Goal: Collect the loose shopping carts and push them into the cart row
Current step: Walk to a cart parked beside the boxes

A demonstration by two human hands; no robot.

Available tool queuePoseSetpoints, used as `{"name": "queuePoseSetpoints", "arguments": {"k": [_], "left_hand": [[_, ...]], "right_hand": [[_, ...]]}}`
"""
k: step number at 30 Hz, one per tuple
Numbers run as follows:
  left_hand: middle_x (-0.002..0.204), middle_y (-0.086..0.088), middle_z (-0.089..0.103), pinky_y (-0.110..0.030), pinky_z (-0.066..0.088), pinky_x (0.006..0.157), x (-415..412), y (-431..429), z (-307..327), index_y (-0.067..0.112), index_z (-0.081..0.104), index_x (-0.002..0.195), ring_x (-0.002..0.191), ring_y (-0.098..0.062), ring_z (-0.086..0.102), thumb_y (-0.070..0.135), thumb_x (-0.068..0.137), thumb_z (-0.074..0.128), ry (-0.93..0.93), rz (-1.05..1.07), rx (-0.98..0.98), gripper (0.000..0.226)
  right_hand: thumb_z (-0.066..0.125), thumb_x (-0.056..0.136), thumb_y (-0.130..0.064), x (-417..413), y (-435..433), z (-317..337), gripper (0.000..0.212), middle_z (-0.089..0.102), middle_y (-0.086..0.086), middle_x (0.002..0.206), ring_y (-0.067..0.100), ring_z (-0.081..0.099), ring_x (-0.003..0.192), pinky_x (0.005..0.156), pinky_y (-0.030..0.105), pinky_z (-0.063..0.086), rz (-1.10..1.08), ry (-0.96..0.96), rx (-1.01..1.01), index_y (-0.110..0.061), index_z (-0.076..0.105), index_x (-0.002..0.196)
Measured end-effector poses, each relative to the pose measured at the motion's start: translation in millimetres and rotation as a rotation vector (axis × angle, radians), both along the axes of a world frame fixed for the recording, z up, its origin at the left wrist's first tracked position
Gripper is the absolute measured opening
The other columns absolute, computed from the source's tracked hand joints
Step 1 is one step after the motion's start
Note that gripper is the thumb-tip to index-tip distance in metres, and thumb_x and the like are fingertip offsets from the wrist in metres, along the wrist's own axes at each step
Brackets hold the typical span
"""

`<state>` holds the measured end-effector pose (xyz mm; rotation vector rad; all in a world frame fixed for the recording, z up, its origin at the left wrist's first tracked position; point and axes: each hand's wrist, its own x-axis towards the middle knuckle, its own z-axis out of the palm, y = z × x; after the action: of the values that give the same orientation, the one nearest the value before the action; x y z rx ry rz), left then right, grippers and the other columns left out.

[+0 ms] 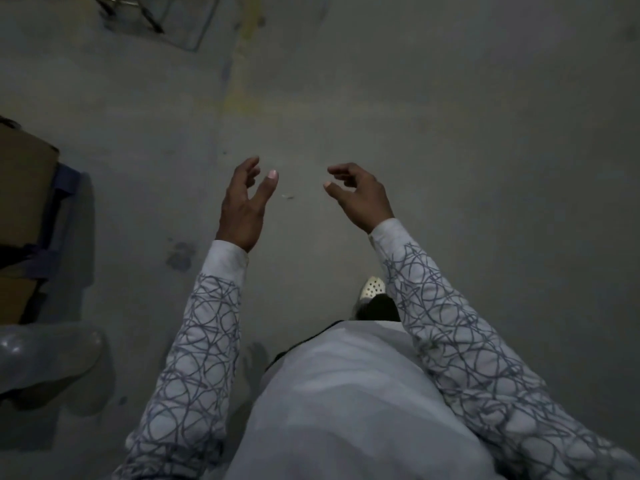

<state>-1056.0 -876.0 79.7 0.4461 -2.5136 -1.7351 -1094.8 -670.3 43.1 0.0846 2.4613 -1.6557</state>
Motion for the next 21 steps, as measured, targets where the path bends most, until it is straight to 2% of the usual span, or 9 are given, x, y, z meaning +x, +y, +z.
{"name": "queuePoseSetpoints", "arguments": {"k": [3,6,11,15,17,21], "left_hand": [[0.138,0.000,0.056,-0.042,0.043,0.110,-60,5,20,0.023,0.053,0.140,0.129,-0.014,0.051,0.050,0.091,0.063,0.061,0.054,-0.051,0.057],[0.141,0.004,0.053,-0.040,0.042,0.110,-105,-2,45,0.027,0.052,0.140,0.131,-0.013,0.048,0.051,0.092,0.061,0.116,0.102,-0.128,0.055],[0.137,-0.001,0.055,-0.030,0.036,0.108,-184,-43,68,0.020,0.055,0.138,0.128,-0.020,0.048,0.053,0.092,0.057,0.216,0.156,-0.449,0.057],[0.136,-0.003,0.056,-0.030,0.037,0.107,-256,-85,45,0.018,0.056,0.137,0.128,-0.022,0.048,0.052,0.092,0.057,0.208,0.211,-0.471,0.056],[0.135,-0.004,0.056,-0.030,0.036,0.106,-298,-106,23,0.018,0.057,0.136,0.127,-0.023,0.048,0.053,0.091,0.056,0.183,0.212,-0.471,0.057],[0.140,-0.006,0.052,-0.037,0.036,0.109,-401,-157,-19,0.021,0.055,0.138,0.131,-0.027,0.044,0.055,0.088,0.057,0.027,0.167,-0.399,0.061]], "right_hand": [[0.072,0.090,-0.026,-69,4,-12,0.027,0.066,-0.007,0.106,0.006,0.059,0.101,0.096,0.024,0.047,0.107,-0.092,0.067,-0.019,0.069,0.116],[0.072,0.088,-0.027,-120,-2,-31,0.028,0.069,-0.001,0.110,0.013,0.063,0.104,0.097,0.028,0.049,0.177,-0.218,0.139,-0.020,0.070,0.116],[0.072,0.088,-0.031,-192,-32,-56,0.031,0.068,0.005,0.119,0.019,0.064,0.113,0.088,0.020,0.042,0.375,-0.378,0.264,-0.023,0.069,0.118],[0.071,0.088,-0.035,-276,-74,-69,0.033,0.067,0.005,0.125,0.018,0.061,0.119,0.096,0.025,0.044,0.491,-0.361,0.323,-0.025,0.068,0.120],[0.070,0.090,-0.036,-327,-97,-69,0.035,0.065,0.005,0.128,0.017,0.059,0.122,0.094,0.022,0.041,0.536,-0.325,0.345,-0.024,0.067,0.122],[0.068,0.092,-0.036,-446,-151,-41,0.038,0.064,0.003,0.132,0.017,0.057,0.124,0.092,0.022,0.040,0.555,-0.221,0.339,-0.023,0.065,0.127]]}}
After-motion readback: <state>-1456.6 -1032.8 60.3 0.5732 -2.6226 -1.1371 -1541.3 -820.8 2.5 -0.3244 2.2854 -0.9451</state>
